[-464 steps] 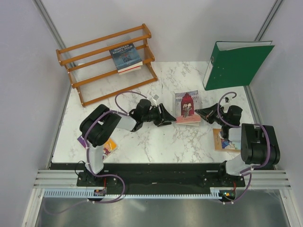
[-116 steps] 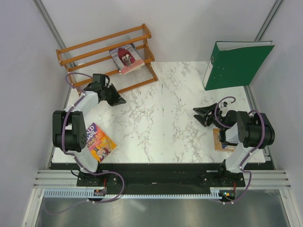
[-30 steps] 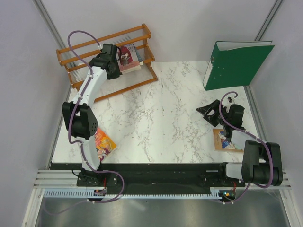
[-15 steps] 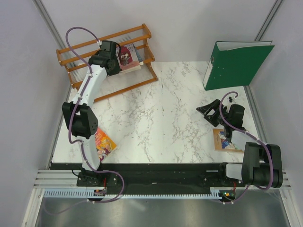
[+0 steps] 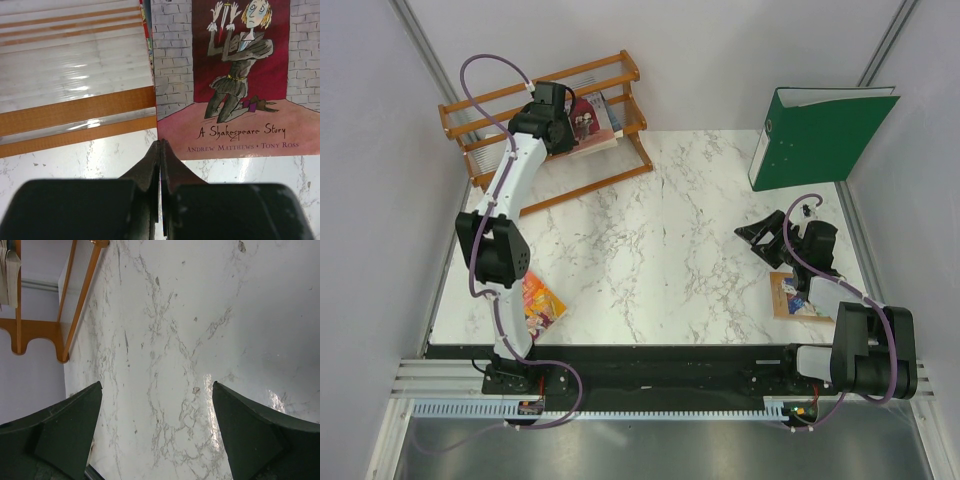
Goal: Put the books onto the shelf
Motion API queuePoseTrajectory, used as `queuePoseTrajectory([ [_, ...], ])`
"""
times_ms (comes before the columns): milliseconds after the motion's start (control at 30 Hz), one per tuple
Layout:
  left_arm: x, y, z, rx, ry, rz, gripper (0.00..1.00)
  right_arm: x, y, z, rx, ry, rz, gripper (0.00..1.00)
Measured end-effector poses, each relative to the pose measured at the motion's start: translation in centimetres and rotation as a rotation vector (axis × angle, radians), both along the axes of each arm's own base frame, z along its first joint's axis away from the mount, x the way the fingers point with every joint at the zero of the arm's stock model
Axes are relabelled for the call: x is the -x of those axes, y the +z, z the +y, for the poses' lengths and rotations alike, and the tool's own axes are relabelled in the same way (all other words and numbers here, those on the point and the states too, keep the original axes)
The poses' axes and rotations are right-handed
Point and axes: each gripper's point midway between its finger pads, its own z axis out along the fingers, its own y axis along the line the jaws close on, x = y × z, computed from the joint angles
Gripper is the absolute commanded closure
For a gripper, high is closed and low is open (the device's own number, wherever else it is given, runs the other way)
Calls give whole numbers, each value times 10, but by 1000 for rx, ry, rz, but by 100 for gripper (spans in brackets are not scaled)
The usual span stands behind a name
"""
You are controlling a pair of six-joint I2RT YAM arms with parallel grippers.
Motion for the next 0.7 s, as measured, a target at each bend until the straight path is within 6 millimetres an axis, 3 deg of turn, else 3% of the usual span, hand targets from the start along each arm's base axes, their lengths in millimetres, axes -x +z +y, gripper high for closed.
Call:
queuePoseTrajectory([
  [433, -3, 4, -1, 9, -5, -12, 98, 0, 0, 0, 4, 1, -2, 2],
  [700, 9, -8, 7, -15, 19, 25, 98, -1, 3, -1, -6, -17, -12, 2],
])
